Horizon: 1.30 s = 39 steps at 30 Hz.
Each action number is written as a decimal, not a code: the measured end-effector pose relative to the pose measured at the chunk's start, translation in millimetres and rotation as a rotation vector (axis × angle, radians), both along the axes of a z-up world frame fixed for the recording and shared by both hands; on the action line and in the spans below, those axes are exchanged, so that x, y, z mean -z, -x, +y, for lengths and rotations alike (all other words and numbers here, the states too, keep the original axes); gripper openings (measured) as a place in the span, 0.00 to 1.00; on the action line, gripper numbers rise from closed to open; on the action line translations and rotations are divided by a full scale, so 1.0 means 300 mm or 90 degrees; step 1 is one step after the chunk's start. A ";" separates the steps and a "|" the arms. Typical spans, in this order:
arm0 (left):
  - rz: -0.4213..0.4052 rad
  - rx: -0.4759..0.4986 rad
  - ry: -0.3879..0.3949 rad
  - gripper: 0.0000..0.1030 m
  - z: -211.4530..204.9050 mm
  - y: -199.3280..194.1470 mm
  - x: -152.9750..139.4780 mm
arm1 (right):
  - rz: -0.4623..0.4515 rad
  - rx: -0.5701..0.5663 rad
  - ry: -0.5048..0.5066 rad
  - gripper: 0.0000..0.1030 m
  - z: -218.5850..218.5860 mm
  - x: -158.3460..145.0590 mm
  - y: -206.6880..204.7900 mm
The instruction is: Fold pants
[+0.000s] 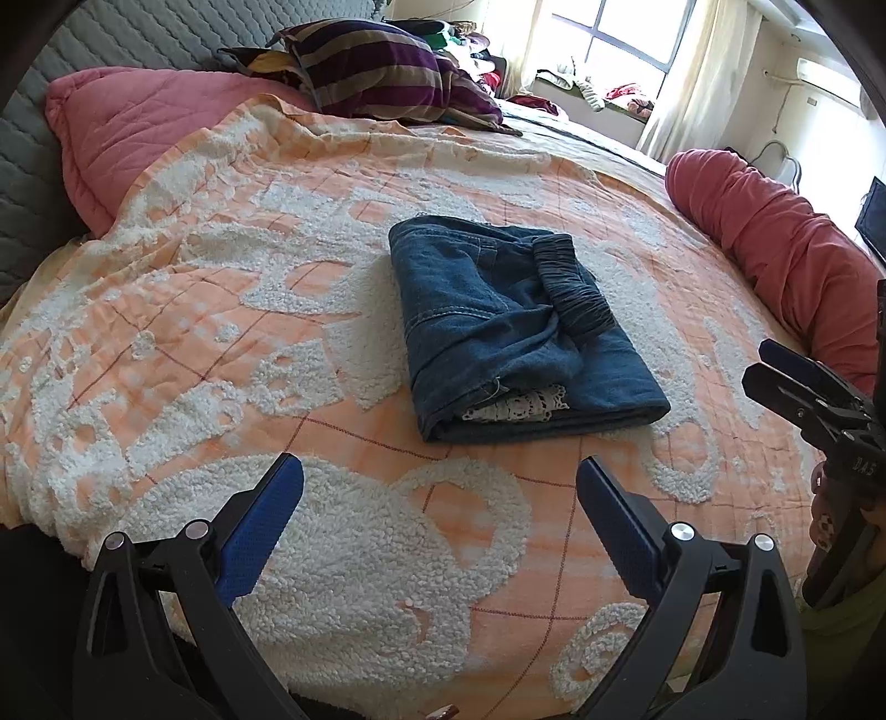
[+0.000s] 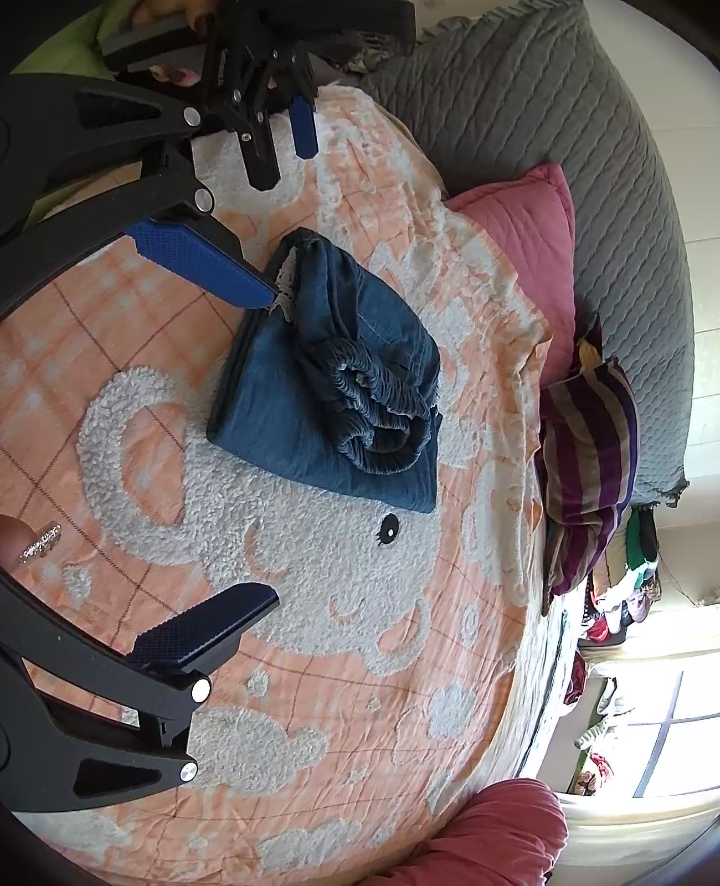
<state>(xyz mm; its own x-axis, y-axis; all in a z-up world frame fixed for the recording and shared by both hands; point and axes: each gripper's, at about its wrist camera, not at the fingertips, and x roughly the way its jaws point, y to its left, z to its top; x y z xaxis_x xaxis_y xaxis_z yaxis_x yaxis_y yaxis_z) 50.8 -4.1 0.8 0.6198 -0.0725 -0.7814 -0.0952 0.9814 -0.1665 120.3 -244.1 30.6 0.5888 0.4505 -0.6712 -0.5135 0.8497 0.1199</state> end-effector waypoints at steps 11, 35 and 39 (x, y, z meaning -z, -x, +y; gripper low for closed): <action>-0.002 -0.006 -0.002 0.96 0.007 0.003 -0.009 | -0.004 -0.002 0.000 0.91 -0.005 -0.007 0.002; -0.004 -0.006 -0.011 0.96 -0.003 0.017 -0.028 | -0.006 0.004 0.005 0.91 -0.029 -0.023 0.023; -0.006 -0.003 -0.013 0.96 -0.010 0.023 -0.036 | -0.006 0.005 0.005 0.91 -0.030 -0.023 0.025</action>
